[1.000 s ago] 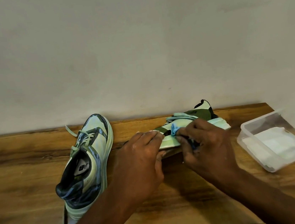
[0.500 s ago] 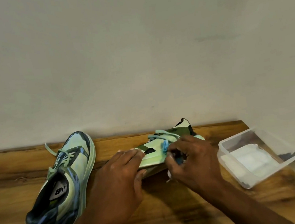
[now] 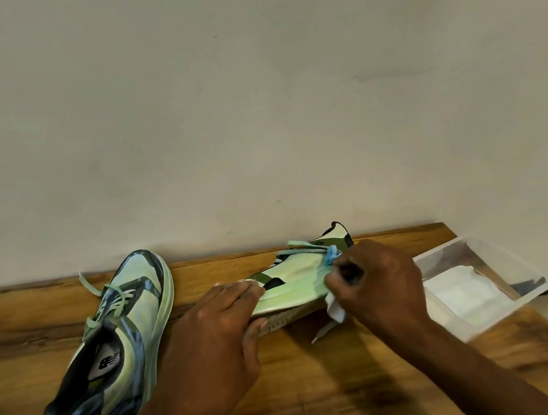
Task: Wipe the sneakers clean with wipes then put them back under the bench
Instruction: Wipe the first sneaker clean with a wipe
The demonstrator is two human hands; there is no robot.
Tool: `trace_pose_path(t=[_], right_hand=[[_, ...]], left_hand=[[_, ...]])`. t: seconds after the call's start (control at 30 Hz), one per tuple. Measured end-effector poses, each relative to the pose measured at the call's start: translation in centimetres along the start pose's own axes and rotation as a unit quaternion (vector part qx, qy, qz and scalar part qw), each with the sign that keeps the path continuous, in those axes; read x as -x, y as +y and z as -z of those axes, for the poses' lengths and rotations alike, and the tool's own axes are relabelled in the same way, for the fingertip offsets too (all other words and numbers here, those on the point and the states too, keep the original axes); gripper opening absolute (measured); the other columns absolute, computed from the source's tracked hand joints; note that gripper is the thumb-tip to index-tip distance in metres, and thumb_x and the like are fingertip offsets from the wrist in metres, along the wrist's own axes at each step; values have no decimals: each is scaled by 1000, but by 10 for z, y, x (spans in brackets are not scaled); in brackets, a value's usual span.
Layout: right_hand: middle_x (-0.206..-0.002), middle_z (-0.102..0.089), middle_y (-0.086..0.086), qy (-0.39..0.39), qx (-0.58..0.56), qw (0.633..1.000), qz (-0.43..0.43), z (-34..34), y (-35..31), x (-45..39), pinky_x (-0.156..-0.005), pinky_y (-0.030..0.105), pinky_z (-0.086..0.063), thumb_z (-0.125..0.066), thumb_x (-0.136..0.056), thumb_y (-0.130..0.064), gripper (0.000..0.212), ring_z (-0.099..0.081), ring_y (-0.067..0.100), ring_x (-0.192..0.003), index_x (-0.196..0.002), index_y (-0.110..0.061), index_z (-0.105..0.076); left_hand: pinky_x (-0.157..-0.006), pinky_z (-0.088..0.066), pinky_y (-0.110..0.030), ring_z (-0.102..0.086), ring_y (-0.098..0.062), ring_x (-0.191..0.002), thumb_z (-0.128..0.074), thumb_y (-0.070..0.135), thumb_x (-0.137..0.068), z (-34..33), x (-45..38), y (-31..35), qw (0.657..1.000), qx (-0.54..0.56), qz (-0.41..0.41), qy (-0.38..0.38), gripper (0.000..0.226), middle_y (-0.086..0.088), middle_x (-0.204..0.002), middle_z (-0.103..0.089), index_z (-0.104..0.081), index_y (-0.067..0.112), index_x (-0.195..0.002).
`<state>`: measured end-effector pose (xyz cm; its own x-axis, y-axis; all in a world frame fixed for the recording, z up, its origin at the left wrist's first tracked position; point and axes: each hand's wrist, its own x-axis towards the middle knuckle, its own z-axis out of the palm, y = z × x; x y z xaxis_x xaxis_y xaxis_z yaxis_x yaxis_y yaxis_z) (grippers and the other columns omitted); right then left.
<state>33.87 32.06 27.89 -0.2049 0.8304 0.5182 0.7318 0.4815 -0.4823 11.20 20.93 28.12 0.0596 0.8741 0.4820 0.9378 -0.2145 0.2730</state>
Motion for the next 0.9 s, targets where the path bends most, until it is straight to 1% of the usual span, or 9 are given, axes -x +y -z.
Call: trace_pose_path(t=[0.07, 0.17, 0.3, 0.4, 0.5, 0.6, 0.73, 0.83, 0.9], right_hand=[[-87, -75, -3, 19, 21, 999, -34, 0, 8, -5, -64, 29, -57, -86, -80, -25, 16, -63, 9, -73, -95, -22, -82], [-94, -73, -4, -4, -6, 1000, 9, -12, -7, 4, -68, 24, -57, -82, -84, -22, 22, -62, 6, -77, -106, -22, -81], [-91, -71, -11, -63, -55, 995, 60, -13, -25, 17, -65, 24, -58, -83, -79, -28, 16, -63, 4, -78, -95, -26, -80], [-79, -66, -15, -42, -13, 999, -6, 2, -8, 2, -59, 22, -50, -86, -75, -30, 14, -58, 0, -68, -76, -30, -72], [-85, -71, -10, -4, 14, 998, -62, 7, 6, -10, -64, 25, -51, -86, -80, -27, 11, -61, 5, -72, -85, -27, -76], [-93, -74, -8, -17, -16, 1000, -17, -6, -8, -1, -73, 27, -56, -82, -84, -22, 12, -63, 6, -80, -96, -26, -81], [-95, -75, -13, -76, -69, 994, 33, -11, -27, 15, -75, 21, -58, -80, -86, -23, 17, -64, 1, -81, -102, -28, -81], [-89, -74, -14, -64, -89, 994, -16, 1, -10, 6, -74, 27, -59, -82, -85, -17, 15, -66, 1, -78, -95, -27, -81], [-84, -73, -16, -30, -93, 994, -56, 8, 2, -1, -70, 19, -56, -84, -84, -18, 14, -66, -1, -75, -94, -26, -80]], left_hand=[[-98, -59, -44, -72, -22, -108, -52, 36, -89, 0, 0, 1, 1000, -2, 0, 6, 46, 0, -121, -75, -75, 14, -123], [-100, -57, -45, -72, -22, -107, -51, 34, -88, -2, 0, 2, 1000, -10, 1, 13, 46, -1, -119, -75, -75, 14, -122], [-101, -57, -44, -71, -21, -107, -52, 35, -88, -2, 0, 0, 1000, -5, 1, 8, 45, 0, -120, -75, -75, 15, -122], [-99, -58, -41, -71, -21, -108, -52, 35, -89, -1, 0, -1, 1000, 3, -2, 5, 45, 2, -121, -75, -74, 16, -123], [-94, -60, -40, -71, -22, -107, -52, 35, -88, -1, -1, 0, 1000, 1, -3, 10, 45, 1, -120, -75, -74, 15, -122], [-93, -60, -41, -70, -21, -105, -52, 33, -87, -1, 0, 3, 1000, -1, -3, 20, 44, 0, -117, -75, -75, 14, -120], [-98, -59, -47, -70, -22, -106, -53, 33, -87, -3, 1, 1, 1000, 1, -3, 20, 44, -1, -118, -75, -74, 14, -121], [-97, -60, -46, -71, -22, -107, -54, 33, -87, -3, 0, -1, 1000, 7, -4, 16, 44, 0, -120, -75, -74, 14, -122], [-94, -61, -46, -71, -23, -107, -54, 33, -87, -3, -1, -2, 1000, 12, -4, 12, 44, 0, -121, -74, -73, 14, -122]])
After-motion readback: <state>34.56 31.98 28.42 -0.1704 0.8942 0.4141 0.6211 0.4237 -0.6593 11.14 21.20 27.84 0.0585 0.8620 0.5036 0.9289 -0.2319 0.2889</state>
